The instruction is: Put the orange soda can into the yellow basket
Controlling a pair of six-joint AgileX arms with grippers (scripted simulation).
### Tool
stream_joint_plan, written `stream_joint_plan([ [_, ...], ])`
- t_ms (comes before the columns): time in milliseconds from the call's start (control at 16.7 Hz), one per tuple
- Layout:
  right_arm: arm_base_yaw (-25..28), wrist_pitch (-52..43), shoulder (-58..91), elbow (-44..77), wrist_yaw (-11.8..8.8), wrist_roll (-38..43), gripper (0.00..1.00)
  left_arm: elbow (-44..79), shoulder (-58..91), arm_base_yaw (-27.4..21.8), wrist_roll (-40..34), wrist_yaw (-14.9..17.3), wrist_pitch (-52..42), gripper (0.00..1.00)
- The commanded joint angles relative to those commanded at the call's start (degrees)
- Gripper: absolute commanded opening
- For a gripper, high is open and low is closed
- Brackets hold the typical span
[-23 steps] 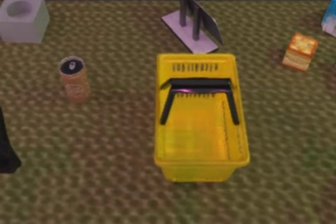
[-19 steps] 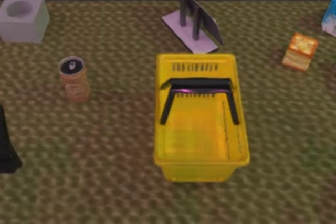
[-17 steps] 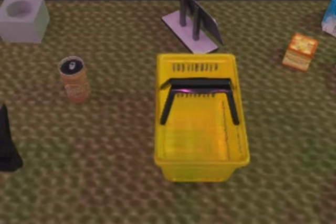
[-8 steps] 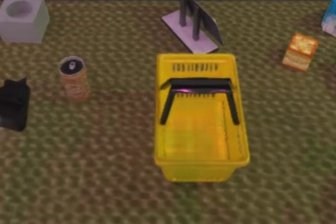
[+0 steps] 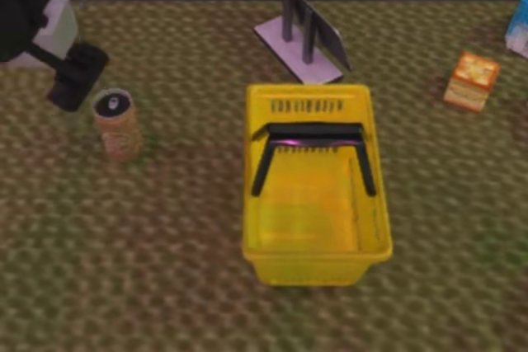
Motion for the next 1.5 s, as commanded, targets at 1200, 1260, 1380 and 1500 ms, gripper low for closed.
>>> stream_joint_plan([
  [1200,0.0,0.0,0.0,0.0,0.0,0.0,1.0,35.7,43.8,-1.9,11.6,-2.3,-19.4,1.0],
  [1260,0.0,0.0,0.0,0.0,0.0,0.0,1.0,34.6,44.1,-1.9,11.6,-2.3,-17.8,1.0],
  [1380,0.0,0.0,0.0,0.0,0.0,0.0,1.0,32.1,44.9,-1.9,11.6,-2.3,-14.4,1.0],
  [1500,0.0,0.0,0.0,0.0,0.0,0.0,1.0,30.4,45.5,-1.9,11.6,-2.3,-12.2,1.0],
])
